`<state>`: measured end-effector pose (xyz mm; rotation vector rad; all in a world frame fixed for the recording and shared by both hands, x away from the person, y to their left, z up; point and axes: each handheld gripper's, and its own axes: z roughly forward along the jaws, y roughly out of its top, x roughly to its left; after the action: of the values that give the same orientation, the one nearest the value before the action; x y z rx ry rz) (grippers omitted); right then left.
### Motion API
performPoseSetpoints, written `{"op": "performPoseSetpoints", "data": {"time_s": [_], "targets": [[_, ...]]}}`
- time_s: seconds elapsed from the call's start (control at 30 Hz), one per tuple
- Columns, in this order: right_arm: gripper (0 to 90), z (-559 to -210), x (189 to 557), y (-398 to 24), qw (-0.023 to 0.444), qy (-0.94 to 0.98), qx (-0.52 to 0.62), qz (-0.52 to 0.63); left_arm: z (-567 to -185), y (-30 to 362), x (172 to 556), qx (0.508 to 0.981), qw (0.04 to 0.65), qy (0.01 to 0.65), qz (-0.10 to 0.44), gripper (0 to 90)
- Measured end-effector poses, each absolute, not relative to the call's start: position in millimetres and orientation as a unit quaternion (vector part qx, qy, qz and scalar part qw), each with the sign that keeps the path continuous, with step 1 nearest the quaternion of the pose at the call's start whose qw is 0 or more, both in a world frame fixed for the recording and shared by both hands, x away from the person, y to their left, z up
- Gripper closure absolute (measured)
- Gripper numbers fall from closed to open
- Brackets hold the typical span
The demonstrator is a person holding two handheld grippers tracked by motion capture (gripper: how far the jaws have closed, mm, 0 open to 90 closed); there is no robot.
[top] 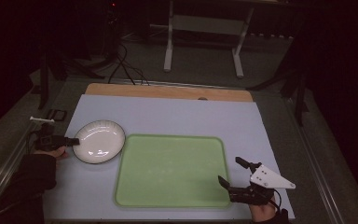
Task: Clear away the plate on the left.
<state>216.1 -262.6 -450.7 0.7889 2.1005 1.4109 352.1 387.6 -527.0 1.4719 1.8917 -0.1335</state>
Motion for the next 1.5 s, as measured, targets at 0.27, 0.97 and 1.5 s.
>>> {"op": "performPoseSetpoints", "data": {"time_s": [0.27, 0.97, 1.5], "targets": [[14.3, -451, 216, -263, 0.243, 0.768, 0.289, 0.516, -527, 392, 351, 0.55, 0.382, 0.74, -0.065, 84.9], [14.4, -450, 217, -262, 0.244, 0.767, 0.289, 0.518, -496, 400, 335, 0.548, 0.401, 0.733, -0.043, 84.0], [14.4, -450, 217, -263, 0.242, 0.766, 0.291, 0.52, -476, 377, 337, 0.575, 0.412, 0.705, -0.048, 84.0]]}}
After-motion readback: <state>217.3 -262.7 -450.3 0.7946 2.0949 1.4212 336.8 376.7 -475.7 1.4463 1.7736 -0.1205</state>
